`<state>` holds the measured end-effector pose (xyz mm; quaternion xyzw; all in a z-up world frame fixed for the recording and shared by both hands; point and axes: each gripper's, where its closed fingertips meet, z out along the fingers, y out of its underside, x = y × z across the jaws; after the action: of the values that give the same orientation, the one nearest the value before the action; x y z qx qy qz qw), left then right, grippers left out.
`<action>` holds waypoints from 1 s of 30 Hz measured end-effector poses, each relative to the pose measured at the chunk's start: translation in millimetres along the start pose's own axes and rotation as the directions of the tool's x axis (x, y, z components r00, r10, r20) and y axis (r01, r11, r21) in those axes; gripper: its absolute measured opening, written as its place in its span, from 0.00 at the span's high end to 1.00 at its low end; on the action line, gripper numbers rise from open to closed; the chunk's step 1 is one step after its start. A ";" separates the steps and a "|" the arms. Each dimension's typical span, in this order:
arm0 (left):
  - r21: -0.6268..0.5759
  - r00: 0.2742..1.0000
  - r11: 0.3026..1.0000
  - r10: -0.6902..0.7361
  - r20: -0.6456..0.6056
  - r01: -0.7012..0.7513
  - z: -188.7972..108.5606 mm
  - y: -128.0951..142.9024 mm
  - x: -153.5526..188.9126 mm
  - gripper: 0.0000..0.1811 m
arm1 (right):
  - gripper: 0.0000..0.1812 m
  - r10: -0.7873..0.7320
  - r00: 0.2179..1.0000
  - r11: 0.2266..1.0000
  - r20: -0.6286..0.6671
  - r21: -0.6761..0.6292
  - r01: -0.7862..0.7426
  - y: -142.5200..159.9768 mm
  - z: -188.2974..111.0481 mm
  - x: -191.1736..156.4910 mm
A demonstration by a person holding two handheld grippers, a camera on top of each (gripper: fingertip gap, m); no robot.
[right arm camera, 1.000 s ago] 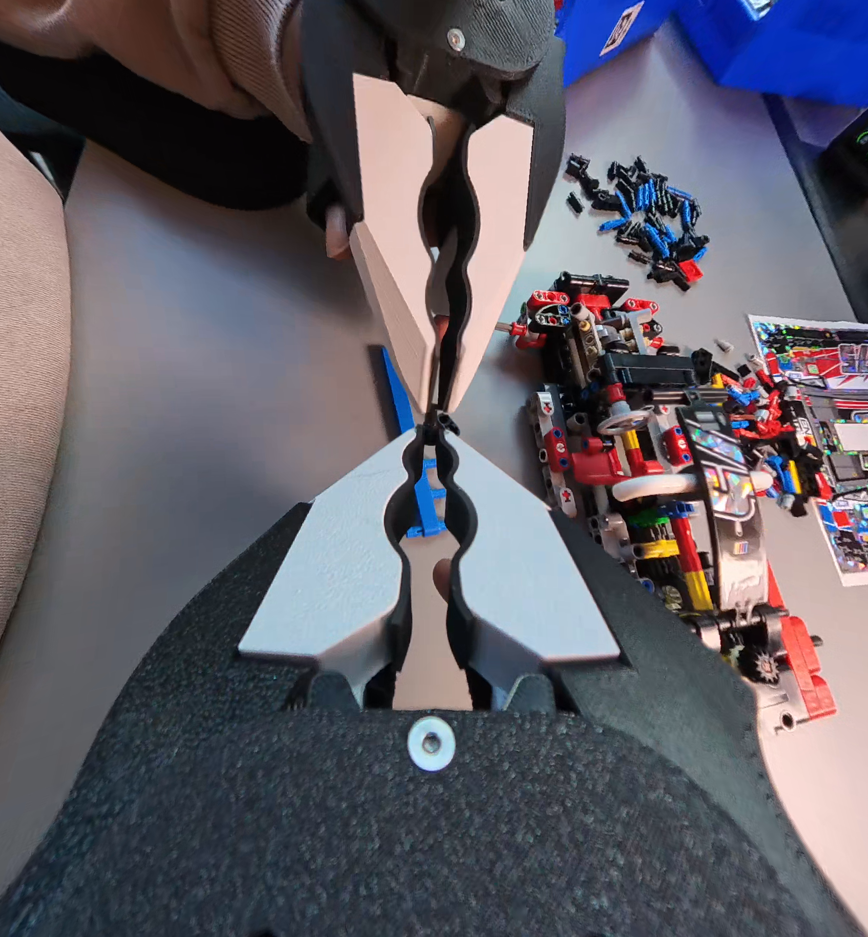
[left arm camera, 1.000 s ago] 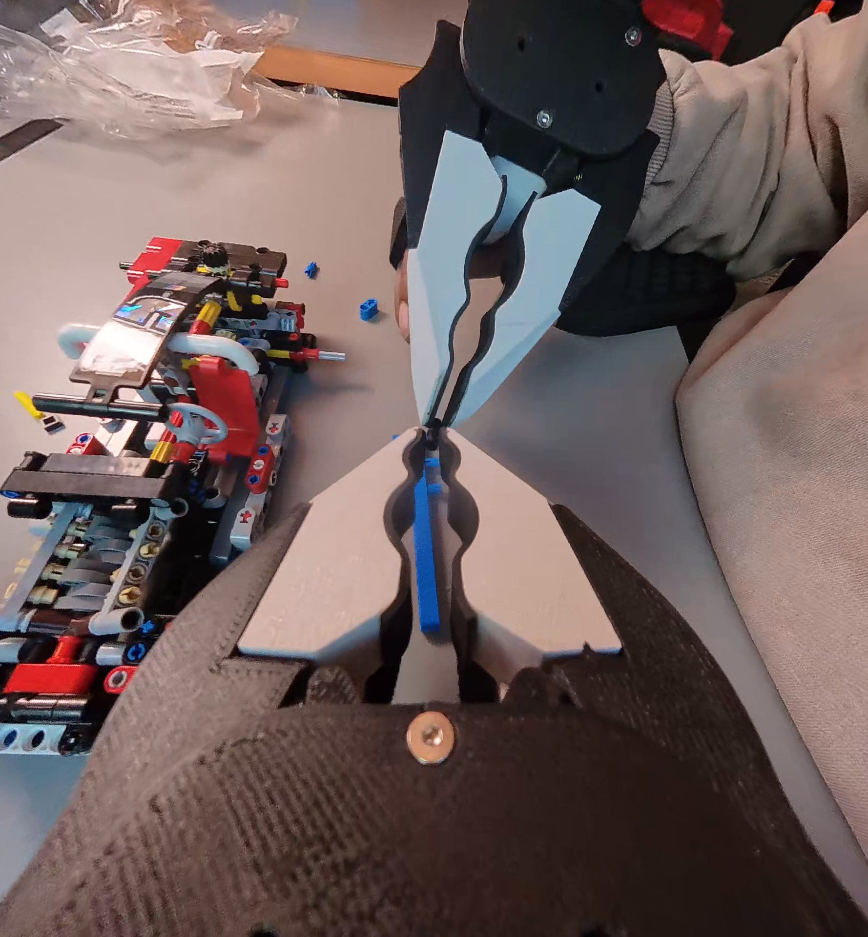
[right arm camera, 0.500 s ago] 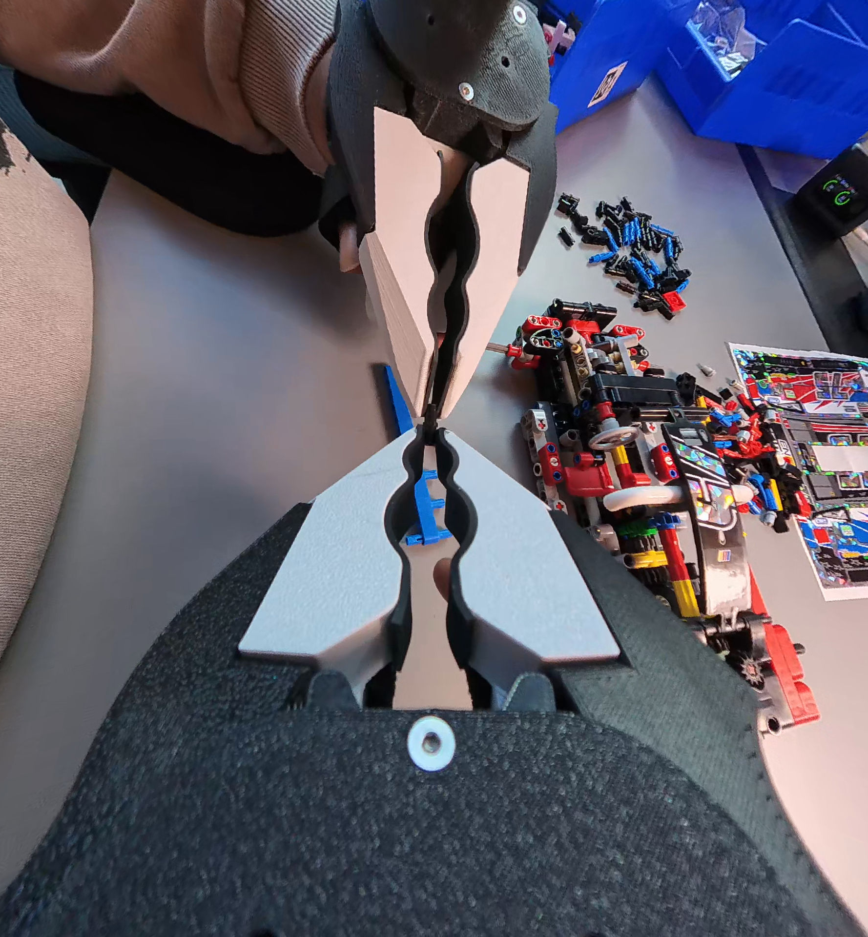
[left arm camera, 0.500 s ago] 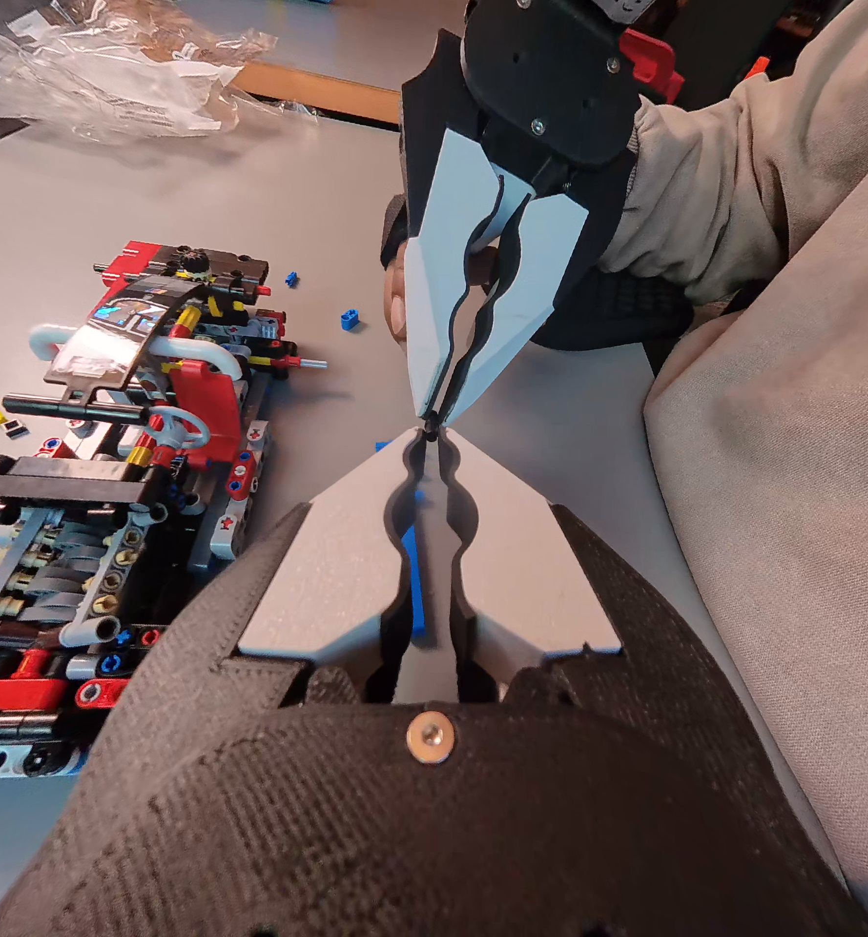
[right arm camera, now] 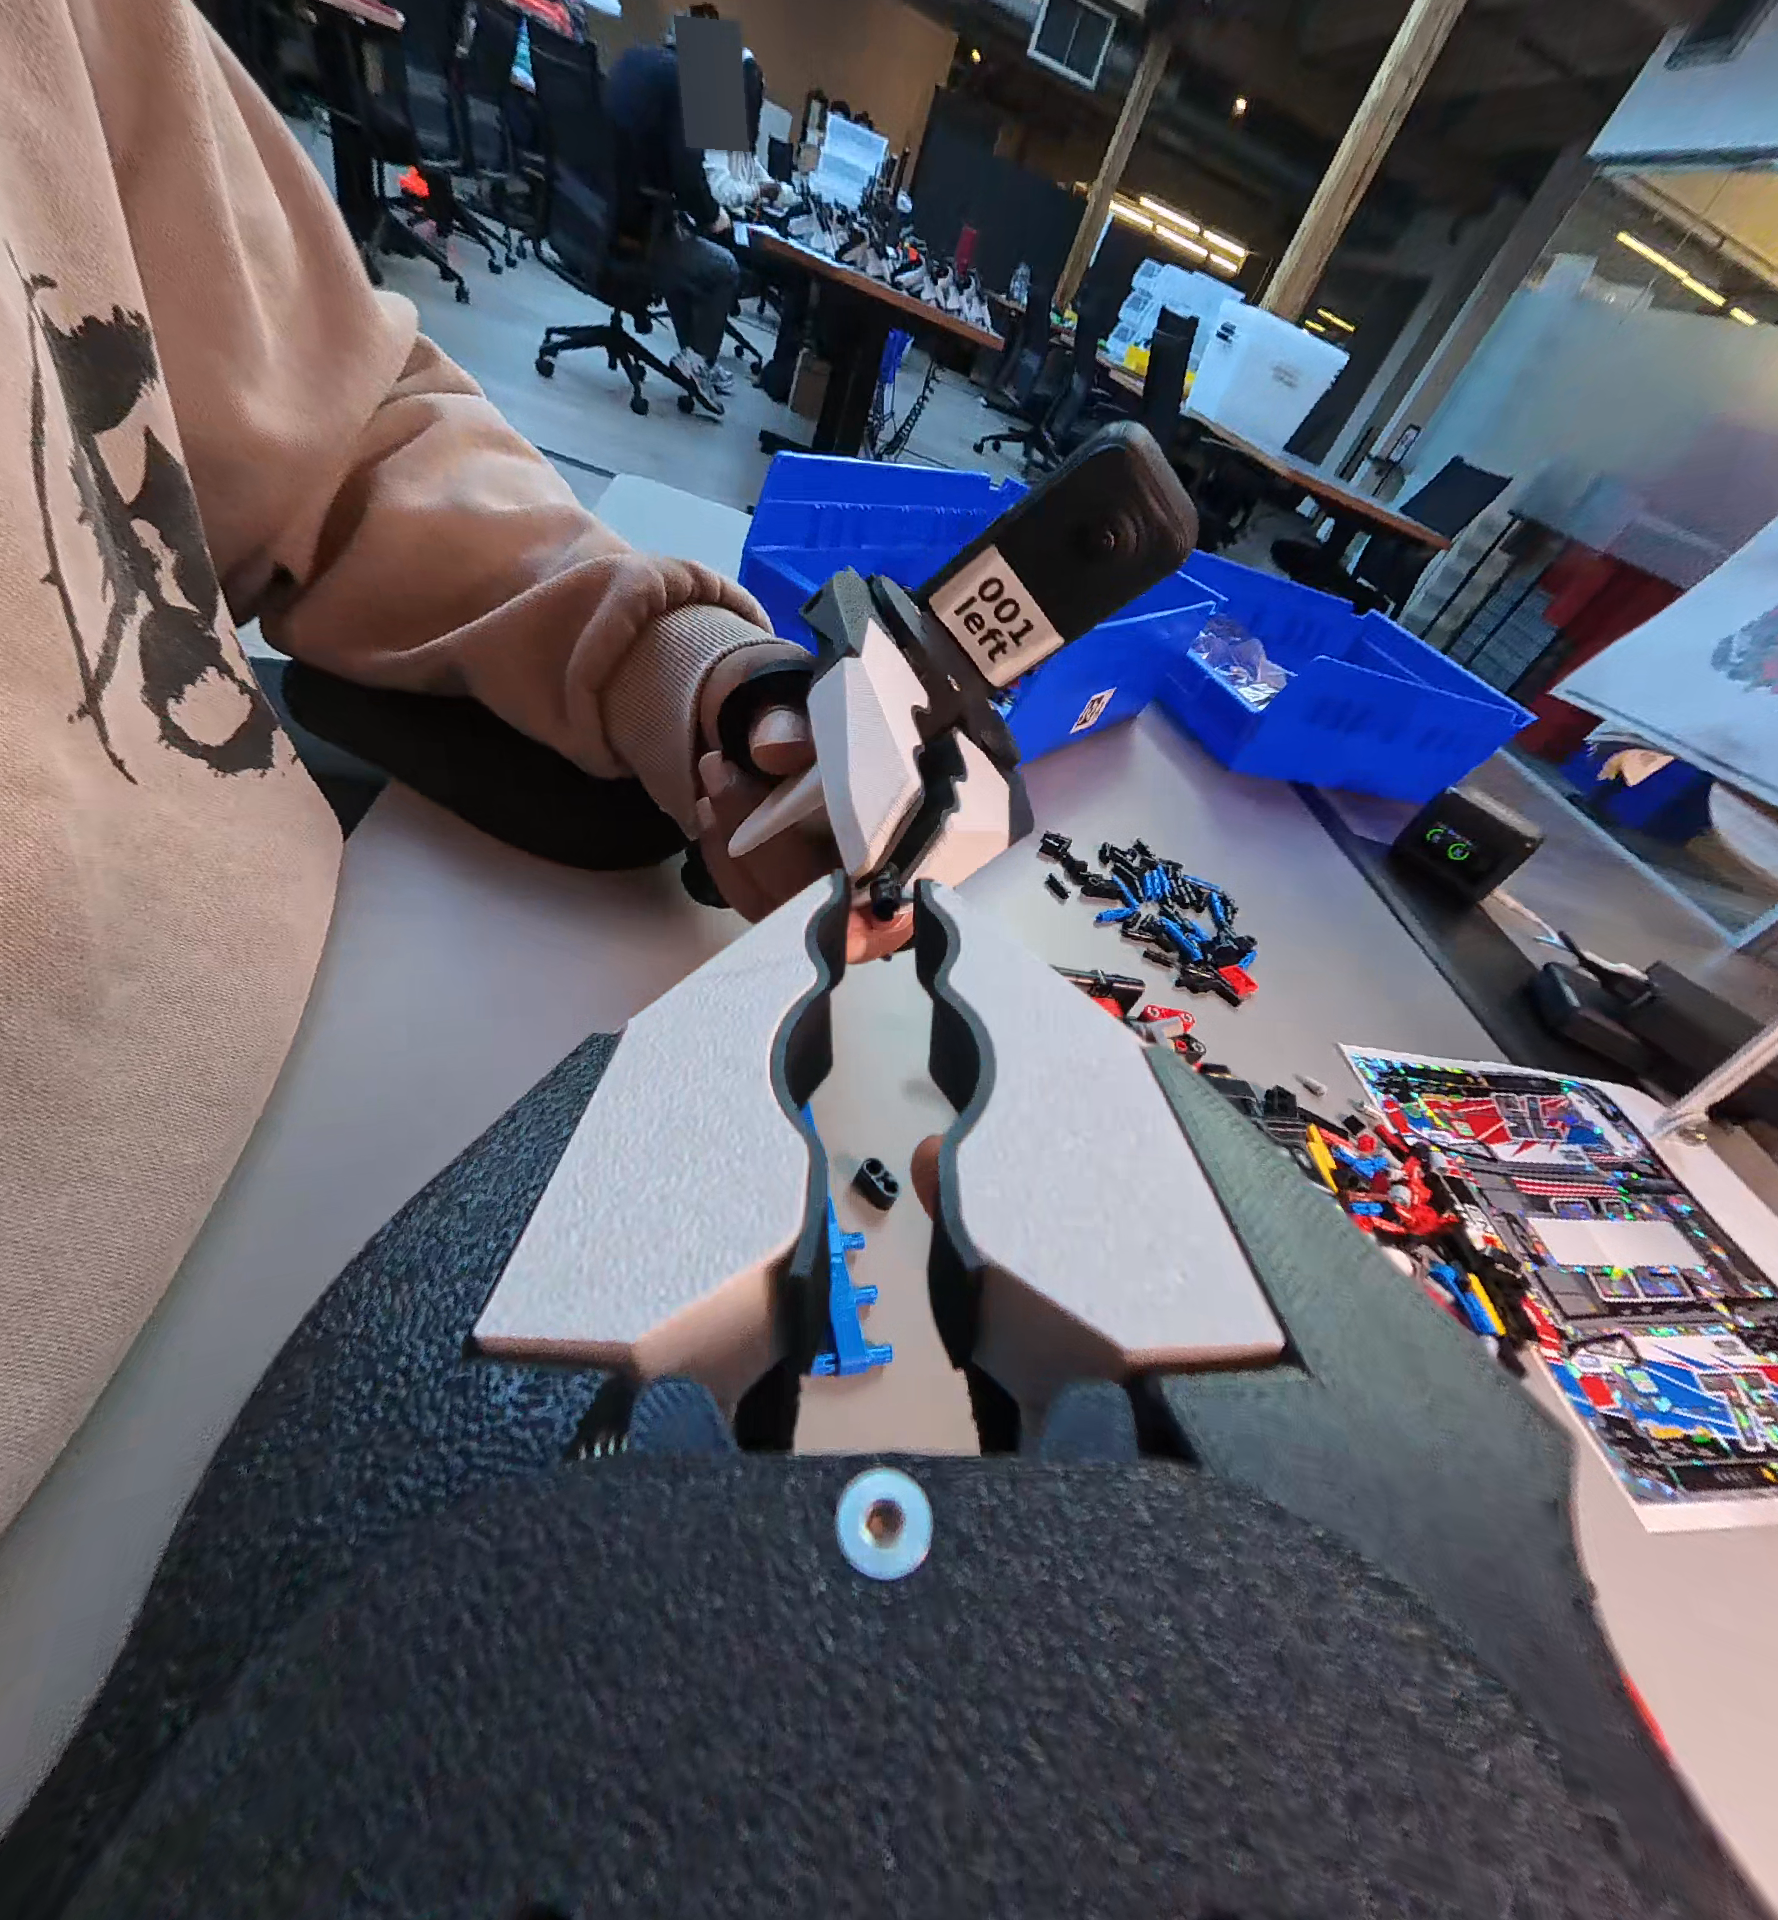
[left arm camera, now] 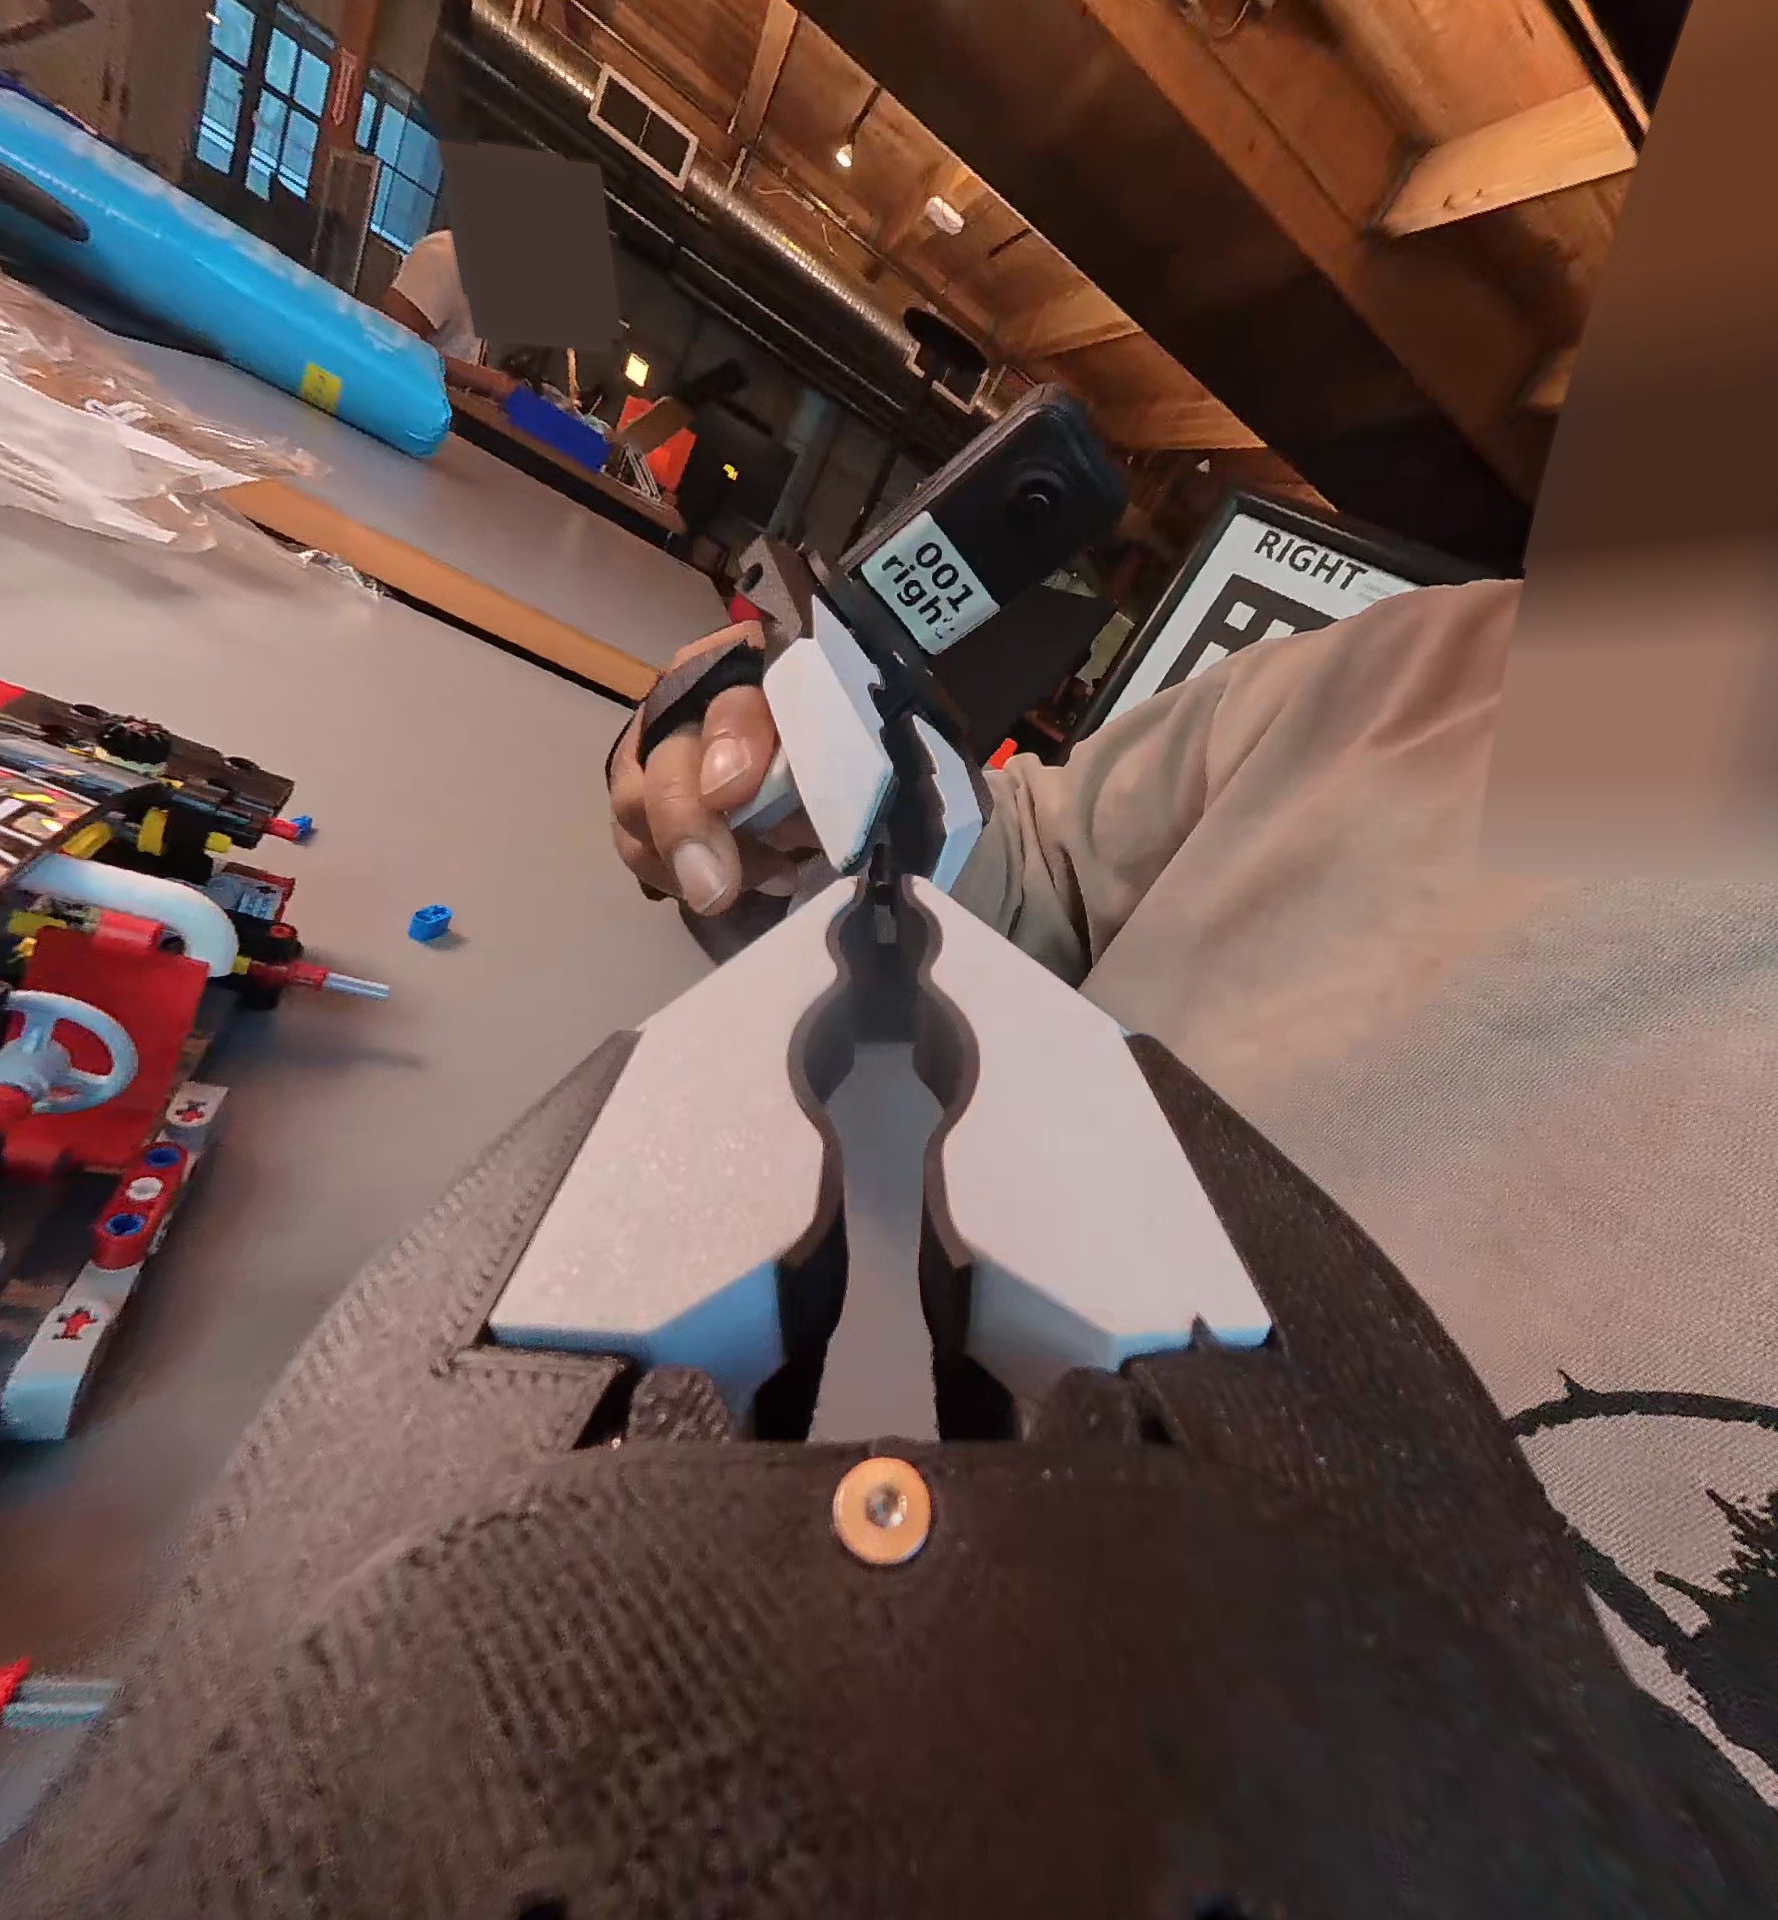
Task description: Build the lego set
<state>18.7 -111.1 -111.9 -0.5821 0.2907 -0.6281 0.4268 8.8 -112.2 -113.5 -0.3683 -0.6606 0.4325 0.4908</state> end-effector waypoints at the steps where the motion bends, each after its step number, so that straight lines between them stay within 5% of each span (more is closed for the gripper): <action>1: -0.001 1.000 1.000 -0.001 -0.001 0.001 0.0 0.3 0.1 0.99 | 0.95 -0.011 1.000 1.000 -0.004 -0.002 0.011 -0.2 0.0 0.0; 20: -0.015 0.998 0.999 -0.048 -0.027 0.048 0.4 3.4 0.4 0.99 | 0.98 -0.110 0.994 0.994 -0.018 -0.013 0.110 0.3 -1.3 -2.2; 24: -0.035 0.997 0.999 -0.007 0.073 0.010 -3.7 2.6 -13.3 0.97 | 0.99 -0.067 0.997 0.997 -0.034 -0.051 0.065 9.6 -1.3 5.2; 27: -0.262 0.933 0.959 0.190 0.306 -0.109 -22.8 20.5 -47.7 0.92 | 0.99 0.014 0.999 0.986 -0.039 -0.168 -0.020 37.1 -3.0 13.7; 30: -0.555 0.824 0.824 0.390 0.411 -0.113 -47.8 55.9 -77.4 0.91 | 0.98 0.062 0.998 0.958 -0.032 -0.277 -0.068 62.8 -2.2 15.1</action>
<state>-20.3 -75.8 -204.8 -0.7719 0.3995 -0.2890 0.4013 11.1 -75.7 -166.9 -0.4600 -0.6968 0.3470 0.4271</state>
